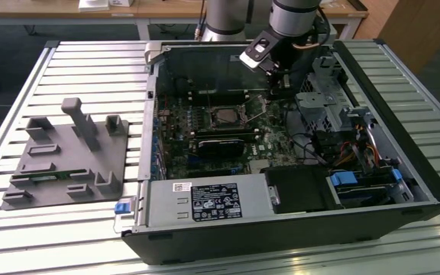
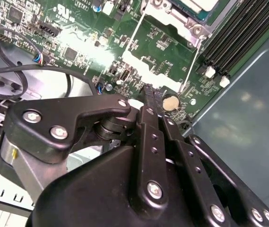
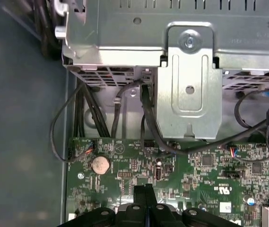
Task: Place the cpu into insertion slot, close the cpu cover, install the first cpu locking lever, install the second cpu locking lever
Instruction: 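Close the cpu cover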
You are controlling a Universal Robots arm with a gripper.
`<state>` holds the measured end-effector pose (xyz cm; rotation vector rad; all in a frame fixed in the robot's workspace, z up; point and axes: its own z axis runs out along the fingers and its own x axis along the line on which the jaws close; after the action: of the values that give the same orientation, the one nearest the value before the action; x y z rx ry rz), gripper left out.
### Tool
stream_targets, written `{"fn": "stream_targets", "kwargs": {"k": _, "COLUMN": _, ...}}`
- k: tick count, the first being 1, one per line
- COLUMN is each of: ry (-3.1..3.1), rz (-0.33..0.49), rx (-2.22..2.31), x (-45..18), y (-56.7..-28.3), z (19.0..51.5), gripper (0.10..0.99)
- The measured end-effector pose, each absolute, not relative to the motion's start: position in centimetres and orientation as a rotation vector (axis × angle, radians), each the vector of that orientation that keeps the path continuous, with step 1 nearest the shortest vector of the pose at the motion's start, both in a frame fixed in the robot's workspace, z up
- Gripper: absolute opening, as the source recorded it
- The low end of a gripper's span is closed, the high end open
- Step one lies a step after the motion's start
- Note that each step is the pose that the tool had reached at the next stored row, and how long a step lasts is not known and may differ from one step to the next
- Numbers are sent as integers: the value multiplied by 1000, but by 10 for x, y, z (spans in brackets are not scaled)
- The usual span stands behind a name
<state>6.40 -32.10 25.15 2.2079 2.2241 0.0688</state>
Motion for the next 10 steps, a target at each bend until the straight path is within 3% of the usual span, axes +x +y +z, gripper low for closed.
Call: {"fn": "stream_targets", "kwargs": {"k": 10, "ry": 2224, "rz": 60, "rx": 2207, "x": 69, "y": -320, "z": 247, "gripper": 106}}
